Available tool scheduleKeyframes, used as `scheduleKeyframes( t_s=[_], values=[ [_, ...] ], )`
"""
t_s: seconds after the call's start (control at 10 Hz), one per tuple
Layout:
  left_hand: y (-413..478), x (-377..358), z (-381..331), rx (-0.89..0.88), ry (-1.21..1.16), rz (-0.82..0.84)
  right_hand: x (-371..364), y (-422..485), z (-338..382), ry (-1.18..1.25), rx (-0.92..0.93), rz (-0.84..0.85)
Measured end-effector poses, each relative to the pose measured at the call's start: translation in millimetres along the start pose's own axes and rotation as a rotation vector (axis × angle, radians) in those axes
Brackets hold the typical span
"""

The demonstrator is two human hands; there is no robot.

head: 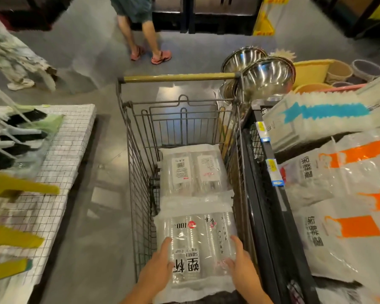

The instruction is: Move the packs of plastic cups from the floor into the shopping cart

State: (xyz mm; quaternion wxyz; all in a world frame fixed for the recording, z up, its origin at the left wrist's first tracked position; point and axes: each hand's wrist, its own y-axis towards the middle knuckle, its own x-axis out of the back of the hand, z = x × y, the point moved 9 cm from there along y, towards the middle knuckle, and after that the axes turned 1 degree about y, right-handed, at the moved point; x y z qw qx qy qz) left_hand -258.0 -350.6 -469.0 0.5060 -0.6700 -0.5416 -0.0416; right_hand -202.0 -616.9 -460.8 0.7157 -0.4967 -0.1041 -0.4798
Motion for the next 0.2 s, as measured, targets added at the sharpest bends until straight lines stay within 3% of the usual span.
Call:
scheduleKeyframes(
  t_s=[0.1, 0.2],
  values=[
    [-2, 18, -8, -0.064, 0.103, -0.003, 6, -8, 10, -0.128, -0.003, 0.002],
    [-9, 50, -26, -0.151, 0.214, -0.067, 30, -17, 39, -0.297, 0.044, -0.142]
  ],
)
